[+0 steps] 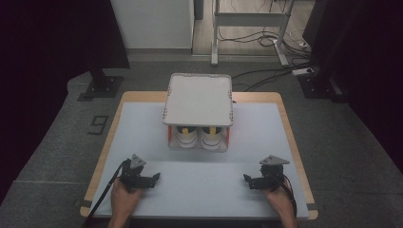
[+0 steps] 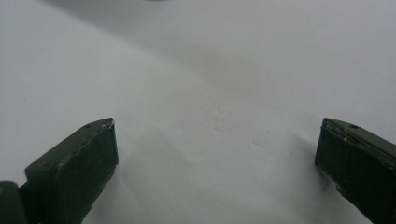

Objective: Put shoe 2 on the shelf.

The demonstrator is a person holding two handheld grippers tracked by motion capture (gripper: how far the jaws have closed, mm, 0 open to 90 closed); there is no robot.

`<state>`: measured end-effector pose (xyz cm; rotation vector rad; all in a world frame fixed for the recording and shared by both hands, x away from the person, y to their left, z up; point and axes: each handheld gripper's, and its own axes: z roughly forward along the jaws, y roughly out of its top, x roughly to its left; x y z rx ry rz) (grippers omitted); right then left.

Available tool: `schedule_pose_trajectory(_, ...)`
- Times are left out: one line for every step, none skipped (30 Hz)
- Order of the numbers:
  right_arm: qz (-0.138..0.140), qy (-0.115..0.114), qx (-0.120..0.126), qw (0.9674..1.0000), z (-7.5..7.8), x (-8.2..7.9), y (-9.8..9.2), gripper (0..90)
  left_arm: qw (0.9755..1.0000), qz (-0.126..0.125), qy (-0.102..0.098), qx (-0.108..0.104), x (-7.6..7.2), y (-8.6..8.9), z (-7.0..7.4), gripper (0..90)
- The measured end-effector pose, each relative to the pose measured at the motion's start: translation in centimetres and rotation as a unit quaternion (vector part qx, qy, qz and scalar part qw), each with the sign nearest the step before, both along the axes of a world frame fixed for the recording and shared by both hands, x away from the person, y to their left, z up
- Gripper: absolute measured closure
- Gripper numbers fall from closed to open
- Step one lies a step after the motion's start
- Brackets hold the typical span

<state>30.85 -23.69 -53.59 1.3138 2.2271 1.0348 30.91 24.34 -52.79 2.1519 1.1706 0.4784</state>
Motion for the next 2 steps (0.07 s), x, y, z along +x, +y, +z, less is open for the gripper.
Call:
schedule_pose_trajectory(0.001,-0.003,-0.003,1.0000,0.06,-0.03,0.04,0.0,1.0000,0.001,0.003,-0.002,0.03,0.02,-0.01,6.9)
schedule_pose_trajectory(0.005,0.002,-0.011,0.9999,-0.06,0.05,0.18,0.0,1.0000,0.001,0.002,-0.002,0.03,0.02,-0.01,6.9)
